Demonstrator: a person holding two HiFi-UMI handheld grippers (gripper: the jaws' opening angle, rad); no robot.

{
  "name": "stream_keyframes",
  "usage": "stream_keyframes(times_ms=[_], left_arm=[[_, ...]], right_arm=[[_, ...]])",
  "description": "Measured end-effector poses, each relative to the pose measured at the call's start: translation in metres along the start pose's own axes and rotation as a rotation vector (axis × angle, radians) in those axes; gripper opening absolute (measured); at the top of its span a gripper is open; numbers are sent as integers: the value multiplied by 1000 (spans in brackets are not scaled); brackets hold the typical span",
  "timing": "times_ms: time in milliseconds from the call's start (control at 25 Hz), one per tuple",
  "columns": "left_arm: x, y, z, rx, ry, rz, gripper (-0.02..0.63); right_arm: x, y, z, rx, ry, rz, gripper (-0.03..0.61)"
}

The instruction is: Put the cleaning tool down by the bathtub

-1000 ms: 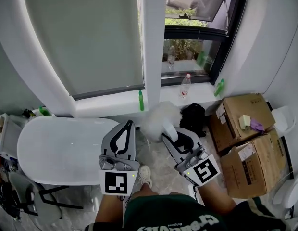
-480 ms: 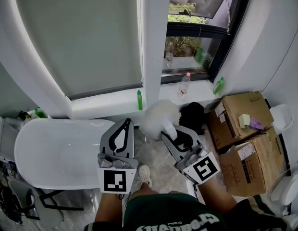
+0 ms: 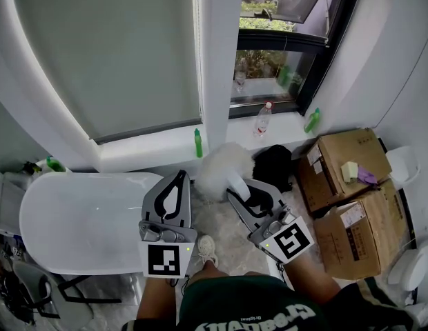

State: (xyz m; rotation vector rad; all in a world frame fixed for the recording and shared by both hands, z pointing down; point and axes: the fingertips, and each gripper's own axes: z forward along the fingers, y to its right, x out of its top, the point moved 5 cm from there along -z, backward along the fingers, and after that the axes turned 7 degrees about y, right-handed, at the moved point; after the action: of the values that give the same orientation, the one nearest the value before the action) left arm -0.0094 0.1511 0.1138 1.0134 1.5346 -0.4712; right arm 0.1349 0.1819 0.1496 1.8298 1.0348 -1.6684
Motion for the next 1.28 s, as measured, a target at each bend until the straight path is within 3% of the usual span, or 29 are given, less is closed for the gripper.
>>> stream_keyframes(times_ms=[320, 720, 1280], left_arm=[[-22, -42, 38, -13, -23, 21, 6], [-68, -99, 95, -20, -30, -26, 6], [-100, -129, 154, -72, -64, -33, 6]], right_arm=[[-21, 27, 48, -21, -57, 12, 92], [-50, 70, 129, -53, -24, 44, 92], [-67, 108, 173, -90, 4, 64, 92]])
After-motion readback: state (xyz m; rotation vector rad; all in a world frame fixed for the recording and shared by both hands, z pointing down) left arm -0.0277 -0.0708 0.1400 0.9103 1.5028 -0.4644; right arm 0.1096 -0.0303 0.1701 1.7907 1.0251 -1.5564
